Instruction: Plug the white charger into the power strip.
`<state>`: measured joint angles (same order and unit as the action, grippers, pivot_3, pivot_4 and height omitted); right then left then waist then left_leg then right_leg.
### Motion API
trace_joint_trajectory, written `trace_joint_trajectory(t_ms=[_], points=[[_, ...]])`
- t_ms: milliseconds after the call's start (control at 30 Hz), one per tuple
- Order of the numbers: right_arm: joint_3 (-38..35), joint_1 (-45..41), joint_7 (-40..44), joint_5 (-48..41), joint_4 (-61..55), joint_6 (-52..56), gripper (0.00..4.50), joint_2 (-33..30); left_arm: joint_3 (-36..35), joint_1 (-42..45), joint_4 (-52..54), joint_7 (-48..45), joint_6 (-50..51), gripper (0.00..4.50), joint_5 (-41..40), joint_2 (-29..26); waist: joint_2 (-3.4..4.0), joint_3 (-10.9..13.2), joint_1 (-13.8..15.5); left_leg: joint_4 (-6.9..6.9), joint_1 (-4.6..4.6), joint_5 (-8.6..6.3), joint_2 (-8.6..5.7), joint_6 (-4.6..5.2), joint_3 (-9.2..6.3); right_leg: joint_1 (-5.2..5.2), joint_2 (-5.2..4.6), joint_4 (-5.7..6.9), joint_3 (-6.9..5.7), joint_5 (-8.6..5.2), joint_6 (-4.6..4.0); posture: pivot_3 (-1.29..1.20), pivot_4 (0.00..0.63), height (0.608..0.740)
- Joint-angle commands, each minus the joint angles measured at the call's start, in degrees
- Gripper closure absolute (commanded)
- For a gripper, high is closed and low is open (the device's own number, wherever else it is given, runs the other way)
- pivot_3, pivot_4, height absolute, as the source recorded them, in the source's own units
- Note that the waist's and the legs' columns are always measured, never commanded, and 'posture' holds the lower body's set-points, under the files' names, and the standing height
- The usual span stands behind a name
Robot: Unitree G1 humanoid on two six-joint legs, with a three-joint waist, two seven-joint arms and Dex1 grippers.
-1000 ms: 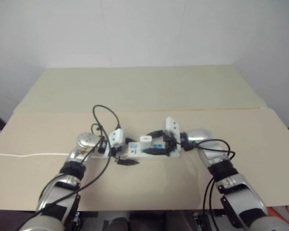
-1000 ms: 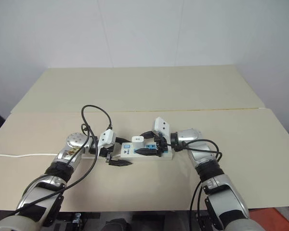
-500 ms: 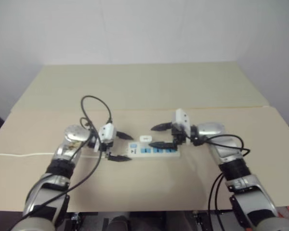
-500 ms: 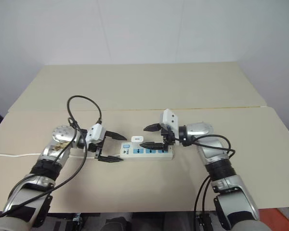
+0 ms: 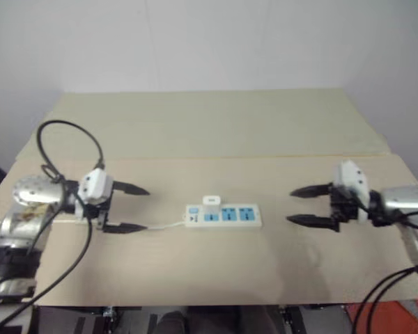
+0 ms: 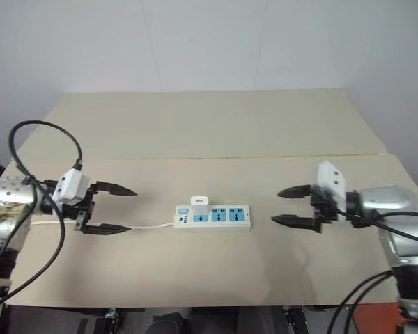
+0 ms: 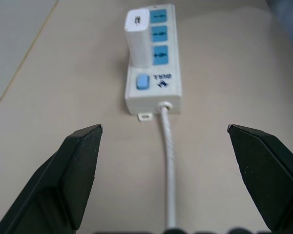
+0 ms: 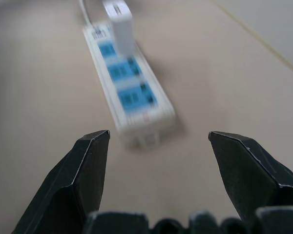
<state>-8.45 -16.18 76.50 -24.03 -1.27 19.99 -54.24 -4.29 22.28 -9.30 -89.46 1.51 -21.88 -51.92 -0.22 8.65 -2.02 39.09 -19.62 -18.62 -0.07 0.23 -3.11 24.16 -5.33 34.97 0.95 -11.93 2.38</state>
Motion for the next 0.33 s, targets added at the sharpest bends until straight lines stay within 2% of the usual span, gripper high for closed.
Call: trace_joint_trajectory(t_ms=[33, 333], points=[[-6.07, 3.64, 0.11, -1.01, -0.47, -0.88, 0.61, -3.17, -4.56, -2.92, 4.92, 0.66, 2.19, 0.02, -2.88, -3.12, 0.0, 0.0, 0.07, 0.0, 0.04, 0.0, 0.0, 0.0, 0.01, -0.03, 0.0, 0.01, 0.0, 0.0, 0.0, 0.0, 0.15, 0.74], [-12.61, 13.58, -2.9, -1.65, -4.98, -0.61, 0.61, -3.76, -3.24, -2.42, 7.79, 2.15, 4.67, 0.02, -4.23, -2.38, -0.05, 0.03, 1.05, -0.01, 0.35, 0.0, 0.01, 0.0, 0.14, -0.2, 0.01, 0.02, 0.08, -0.04, -0.1, 0.0, 0.15, 0.74]])
